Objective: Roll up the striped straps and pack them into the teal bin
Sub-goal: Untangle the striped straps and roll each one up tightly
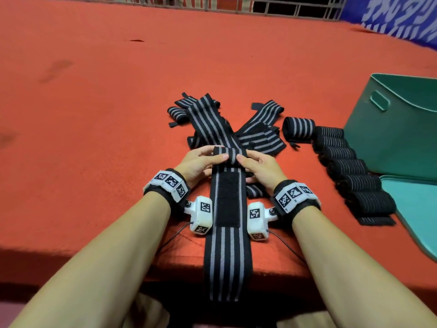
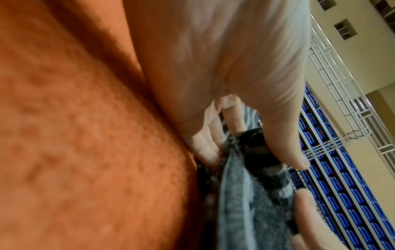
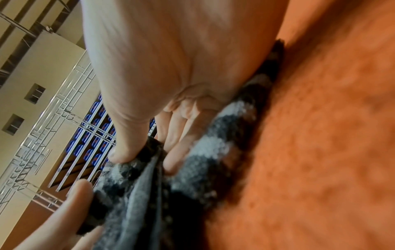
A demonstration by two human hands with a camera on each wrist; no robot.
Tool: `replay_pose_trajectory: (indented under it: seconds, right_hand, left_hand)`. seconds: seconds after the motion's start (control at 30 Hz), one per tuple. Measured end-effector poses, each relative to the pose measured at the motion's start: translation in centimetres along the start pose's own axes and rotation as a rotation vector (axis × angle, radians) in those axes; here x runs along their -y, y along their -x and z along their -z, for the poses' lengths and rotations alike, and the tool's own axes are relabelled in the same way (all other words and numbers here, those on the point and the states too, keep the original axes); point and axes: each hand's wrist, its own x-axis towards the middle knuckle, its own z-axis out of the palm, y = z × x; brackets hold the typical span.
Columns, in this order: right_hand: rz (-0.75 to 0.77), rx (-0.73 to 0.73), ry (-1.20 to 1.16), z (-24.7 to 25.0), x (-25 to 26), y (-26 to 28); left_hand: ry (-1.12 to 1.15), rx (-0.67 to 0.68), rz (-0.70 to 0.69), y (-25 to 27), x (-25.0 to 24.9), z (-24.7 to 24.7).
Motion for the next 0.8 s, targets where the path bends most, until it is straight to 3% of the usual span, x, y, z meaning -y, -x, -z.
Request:
replay_pose_trajectory:
  seconds: [0.23,0.4,0.6,0.8]
  right_hand:
    - [0.008,-0.032,-0.059,0.17,-0.41,-0.13]
    - [0.030,0.015,-0.062,0.42,-0.46,-0.22]
    - [0.052,0.001,-0.032,0.62,-0.55,-0.20]
    - [0.096,-0.034,-0.051,0.78,-0.62,-0.03]
  left_hand:
    - [-0.010,-0.047,0.049,-0.55,-0.10,-0.11]
    - [-0.048,-0.095,0.009,-0.71,0.43,-0.01]
    - [-0.078,-0.065,-0.014,-0.50,0.29,-0.21]
    - [-0.111,0.012,0.064,-0.41,-0.27,-0.86]
